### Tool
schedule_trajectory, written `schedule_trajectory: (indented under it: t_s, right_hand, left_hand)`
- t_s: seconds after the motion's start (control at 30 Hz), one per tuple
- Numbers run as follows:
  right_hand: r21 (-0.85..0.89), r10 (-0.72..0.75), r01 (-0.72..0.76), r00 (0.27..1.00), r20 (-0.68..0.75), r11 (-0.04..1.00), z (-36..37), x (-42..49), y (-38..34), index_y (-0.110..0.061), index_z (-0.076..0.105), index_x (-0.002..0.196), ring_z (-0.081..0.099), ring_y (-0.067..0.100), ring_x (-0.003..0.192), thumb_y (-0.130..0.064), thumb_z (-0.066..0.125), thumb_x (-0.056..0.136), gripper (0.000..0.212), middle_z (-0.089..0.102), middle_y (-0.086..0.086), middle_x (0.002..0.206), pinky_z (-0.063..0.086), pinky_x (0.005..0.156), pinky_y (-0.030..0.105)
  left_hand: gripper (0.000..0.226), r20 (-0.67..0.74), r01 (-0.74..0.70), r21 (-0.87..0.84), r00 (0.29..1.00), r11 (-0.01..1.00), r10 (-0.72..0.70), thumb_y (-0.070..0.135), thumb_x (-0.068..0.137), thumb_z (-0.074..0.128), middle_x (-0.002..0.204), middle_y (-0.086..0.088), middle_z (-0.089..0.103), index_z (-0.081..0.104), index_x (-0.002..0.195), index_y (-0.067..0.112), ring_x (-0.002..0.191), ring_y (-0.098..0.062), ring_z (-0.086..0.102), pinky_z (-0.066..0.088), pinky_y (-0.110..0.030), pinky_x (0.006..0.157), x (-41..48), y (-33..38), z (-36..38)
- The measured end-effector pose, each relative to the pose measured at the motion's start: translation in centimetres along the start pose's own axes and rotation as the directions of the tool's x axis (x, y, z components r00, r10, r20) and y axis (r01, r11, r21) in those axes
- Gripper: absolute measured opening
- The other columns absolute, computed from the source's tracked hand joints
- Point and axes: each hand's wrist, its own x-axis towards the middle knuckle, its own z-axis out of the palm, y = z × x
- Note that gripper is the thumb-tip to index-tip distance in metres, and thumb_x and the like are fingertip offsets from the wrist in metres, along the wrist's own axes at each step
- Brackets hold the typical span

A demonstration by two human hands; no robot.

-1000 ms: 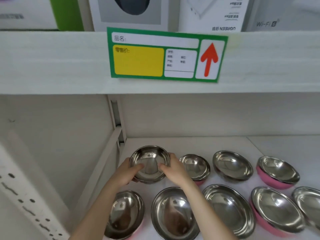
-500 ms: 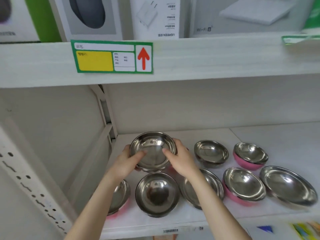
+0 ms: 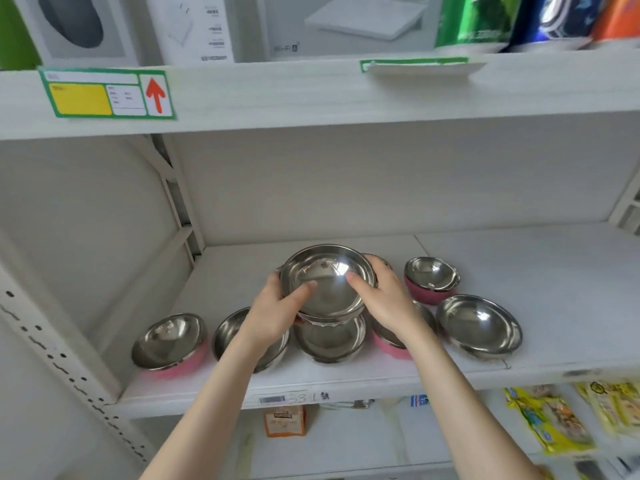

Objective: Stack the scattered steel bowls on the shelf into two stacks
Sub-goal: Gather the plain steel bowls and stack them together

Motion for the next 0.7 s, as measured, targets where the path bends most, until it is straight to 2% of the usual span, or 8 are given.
schedule_trajectory:
  t_s: [0.03,0.1,0.17,0.27,0.37,0.43,0.53,0.7]
  right_hand:
    - [-0.003,0.004,-0.004,1.0,0.002,1.0,-0.9,0.0,0.4,-0.026,0.052,0.127,0.055,0.012,0.113,-0.043,0.055,0.088,0.043,0.063,-0.01,0.119,0.042,0.092,0.03]
    - [-0.023,0.002,-0.002,1.0,0.014,1.0,-3.2,-0.3,1.1,-0.026,0.05,0.13,0.053,0.013,0.117,-0.046,0.054,0.086,0.048,0.06,-0.009,0.125,0.042,0.099,0.034]
    - [-0.026,-0.011,0.011,1.0,0.024,1.0,-5.7,-0.7,1.9,-0.025,0.048,0.131,0.052,0.01,0.116,-0.04,0.055,0.089,0.045,0.058,-0.01,0.127,0.041,0.097,0.03]
    - [-0.04,0.003,-0.002,1.0,0.026,0.999,-9.3,-1.4,3.3,-0.023,0.046,0.135,0.046,0.005,0.111,-0.036,0.054,0.092,0.045,0.053,-0.016,0.121,0.037,0.094,0.026]
    - [-0.084,0.009,-0.008,1.0,0.016,0.996,-12.1,-1.7,5.0,-0.02,0.043,0.138,0.047,0.012,0.121,-0.037,0.055,0.091,0.051,0.054,-0.007,0.129,0.035,0.095,0.026]
    - [-0.082,0.007,-0.007,1.0,-0.006,0.997,-14.4,-2.0,6.1,-0.021,0.047,0.134,0.05,0.013,0.116,-0.034,0.055,0.092,0.045,0.057,-0.009,0.119,0.035,0.089,0.024]
    - [-0.083,0.011,-0.014,0.999,-0.039,0.996,-17.1,-1.8,8.4,-0.021,0.048,0.133,0.051,0.017,0.119,-0.034,0.056,0.091,0.045,0.059,-0.005,0.123,0.036,0.09,0.025]
    - [-0.028,0.055,-0.055,0.998,-0.002,0.998,-20.5,-1.3,12.4,-0.022,0.052,0.127,0.052,0.011,0.103,-0.031,0.058,0.091,0.037,0.059,-0.007,0.108,0.037,0.086,0.024]
  left_hand:
    - [0.046,-0.008,0.005,-0.01,1.0,1.0,-0.005,0.048,0.081,0.067,0.112,0.0,0.065,0.052,0.115,0.022,0.095,-0.018,0.066,0.059,-0.027,0.068,-0.1,-0.1,0.9]
    - [0.052,-0.014,0.024,-0.028,1.0,0.999,-0.025,0.056,0.074,0.067,0.111,0.006,0.066,0.052,0.115,0.028,0.101,-0.015,0.065,0.057,-0.042,0.086,-0.4,0.2,3.1]
    - [0.051,-0.019,0.023,-0.019,1.0,1.0,-0.023,0.055,0.075,0.066,0.11,0.01,0.066,0.052,0.117,0.028,0.103,-0.012,0.063,0.052,-0.041,0.093,-1.0,0.9,5.5]
    - [0.041,-0.007,0.012,-0.008,1.0,1.0,-0.012,0.045,0.085,0.063,0.109,0.014,0.062,0.048,0.118,0.027,0.104,-0.008,0.059,0.045,-0.031,0.091,-2.0,2.1,9.2]
    - [0.043,0.009,0.006,-0.013,1.0,1.0,-0.006,0.047,0.084,0.064,0.111,0.012,0.062,0.046,0.117,0.027,0.103,-0.008,0.058,0.044,-0.033,0.095,-2.6,2.6,12.4]
    - [0.05,0.023,0.009,-0.011,1.0,1.0,-0.009,0.049,0.082,0.064,0.111,0.012,0.062,0.046,0.122,0.025,0.106,-0.011,0.058,0.045,-0.035,0.098,-2.7,3.1,15.1]
    - [0.044,0.019,-0.033,0.018,0.999,0.999,0.033,0.044,0.087,0.061,0.107,0.017,0.057,0.043,0.122,0.025,0.102,-0.006,0.055,0.043,-0.029,0.091,-2.9,3.7,18.6]
    - [0.072,-0.052,-0.019,0.048,0.998,0.999,0.021,0.06,0.072,0.059,0.122,0.005,0.062,0.048,0.133,0.023,0.115,-0.016,0.057,0.046,-0.042,0.102,-3.2,3.6,23.9]
